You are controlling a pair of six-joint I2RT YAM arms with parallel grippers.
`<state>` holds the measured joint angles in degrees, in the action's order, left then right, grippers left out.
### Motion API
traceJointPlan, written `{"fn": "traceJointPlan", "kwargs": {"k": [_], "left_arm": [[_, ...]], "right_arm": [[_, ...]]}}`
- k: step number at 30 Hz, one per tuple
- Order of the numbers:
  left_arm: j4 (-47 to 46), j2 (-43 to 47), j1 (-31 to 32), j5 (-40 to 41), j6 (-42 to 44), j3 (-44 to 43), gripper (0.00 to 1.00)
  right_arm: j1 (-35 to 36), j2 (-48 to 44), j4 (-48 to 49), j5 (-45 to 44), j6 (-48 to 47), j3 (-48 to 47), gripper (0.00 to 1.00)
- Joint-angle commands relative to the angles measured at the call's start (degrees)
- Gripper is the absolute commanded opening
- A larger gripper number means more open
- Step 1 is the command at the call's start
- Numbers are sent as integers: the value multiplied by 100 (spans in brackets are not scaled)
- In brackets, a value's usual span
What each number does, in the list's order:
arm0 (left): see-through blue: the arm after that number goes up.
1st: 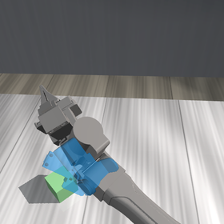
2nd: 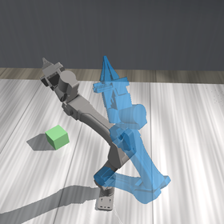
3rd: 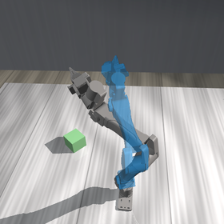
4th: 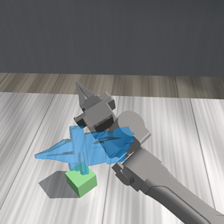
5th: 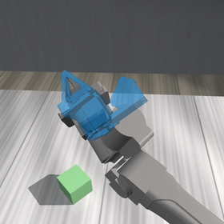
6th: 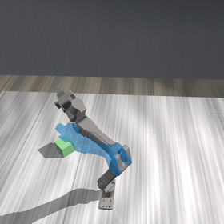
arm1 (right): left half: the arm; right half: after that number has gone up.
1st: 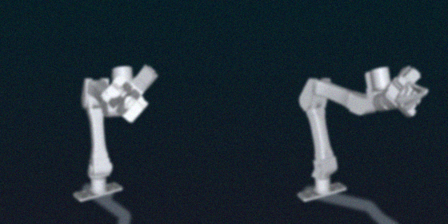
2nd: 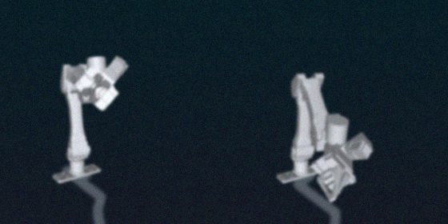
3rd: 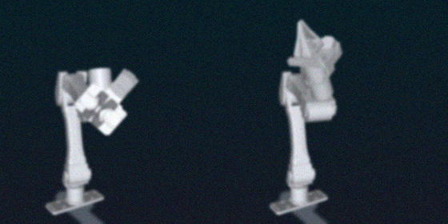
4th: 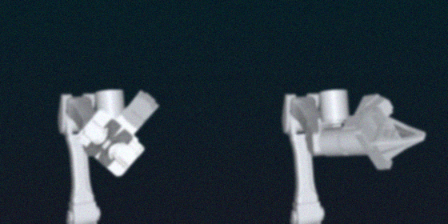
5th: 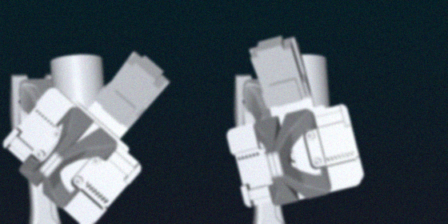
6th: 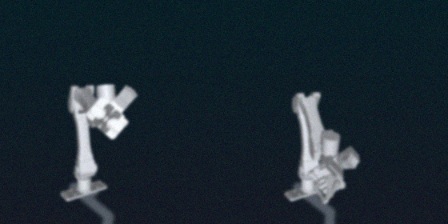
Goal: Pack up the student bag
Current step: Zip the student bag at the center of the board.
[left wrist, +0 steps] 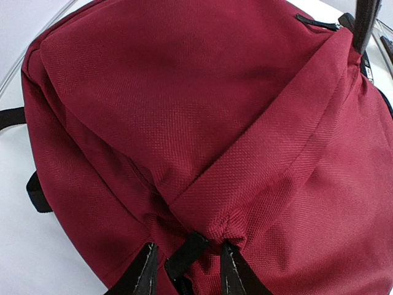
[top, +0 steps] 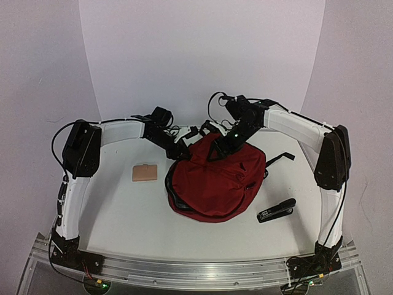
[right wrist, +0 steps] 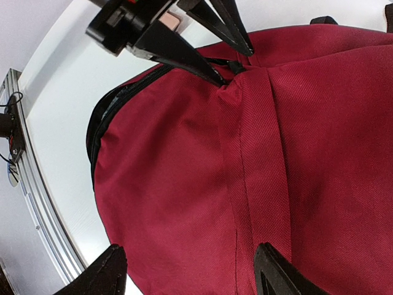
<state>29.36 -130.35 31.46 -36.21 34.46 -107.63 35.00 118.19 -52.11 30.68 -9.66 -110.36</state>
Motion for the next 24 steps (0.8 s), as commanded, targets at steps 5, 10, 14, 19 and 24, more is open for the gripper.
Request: {"fn": "traceJointPlan", "kwargs": {"k": [5,10,14,19,24], "left_arm": [[279,-317,-132,-254,120,-783,23],[-42,44,-206,-321,-162,-341,1],[-493,437,-380,-342,-741,123,0],[-1724,1016,-565,-48,-1749,1145,0],[-2496,1383,-572,589,-2862,1772,0]], "right_arm": [[-29,2,-30,-20,-63,102,71],[-29,7,-27,-60,-72,76,71],[-29,62,-28,-168,-57,-2,71],[-28,243,-38,-459,-14,-338,70],[-8,591,-18,-739,106,-987,71]]}}
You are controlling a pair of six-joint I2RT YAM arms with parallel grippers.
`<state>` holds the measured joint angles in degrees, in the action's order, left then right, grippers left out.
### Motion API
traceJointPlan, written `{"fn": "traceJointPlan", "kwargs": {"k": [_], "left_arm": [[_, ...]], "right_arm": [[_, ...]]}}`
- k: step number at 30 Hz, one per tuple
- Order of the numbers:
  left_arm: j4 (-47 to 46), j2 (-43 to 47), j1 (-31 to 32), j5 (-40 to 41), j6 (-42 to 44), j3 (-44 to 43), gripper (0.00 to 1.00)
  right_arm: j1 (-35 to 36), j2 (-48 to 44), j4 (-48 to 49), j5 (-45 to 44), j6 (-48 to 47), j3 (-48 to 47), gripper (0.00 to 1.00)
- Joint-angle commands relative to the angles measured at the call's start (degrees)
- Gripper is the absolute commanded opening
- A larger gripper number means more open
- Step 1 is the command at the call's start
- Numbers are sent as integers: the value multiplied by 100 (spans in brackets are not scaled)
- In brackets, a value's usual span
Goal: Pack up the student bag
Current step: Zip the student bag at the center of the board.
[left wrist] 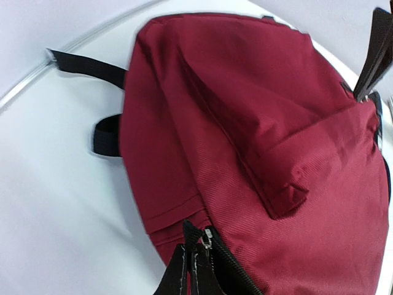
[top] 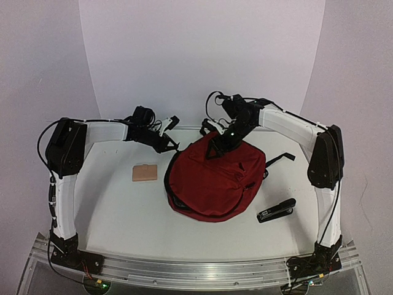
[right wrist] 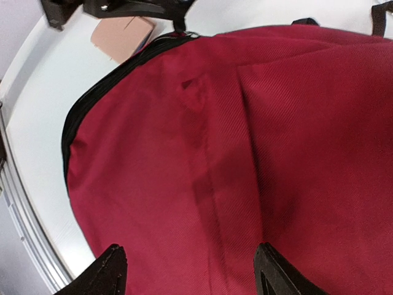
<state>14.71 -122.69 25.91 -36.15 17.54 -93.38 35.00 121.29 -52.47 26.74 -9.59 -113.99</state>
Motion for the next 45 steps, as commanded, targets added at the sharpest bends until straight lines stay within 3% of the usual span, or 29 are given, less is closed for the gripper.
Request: {"fn": "traceJointPlan", "kwargs": {"k": [1,7,13,23,37,45], "left_arm": [[-1107,648,-22,718,-1428,415,0],[-1656,816,-24,984,-2785,866,0],[-2008,1290,-19,1273,-3530,1530,0],[-1811,2146,70,1085,-3791,2401,0],[-1823,3349,1070,1511,-4134,3944,0],[-1708,3905,1207,1745,-4578,4661,0]], "right_arm": [[6,385,16,-410,127,-780,72],[221,1098,136,-705,205,-1828,76],[358,1832,349,-1231,165,-2323,71],[313,2260,586,-2058,89,-2114,61],[157,2276,611,-2226,141,-1929,60],[-76,2121,615,-2137,166,-1840,60]]}}
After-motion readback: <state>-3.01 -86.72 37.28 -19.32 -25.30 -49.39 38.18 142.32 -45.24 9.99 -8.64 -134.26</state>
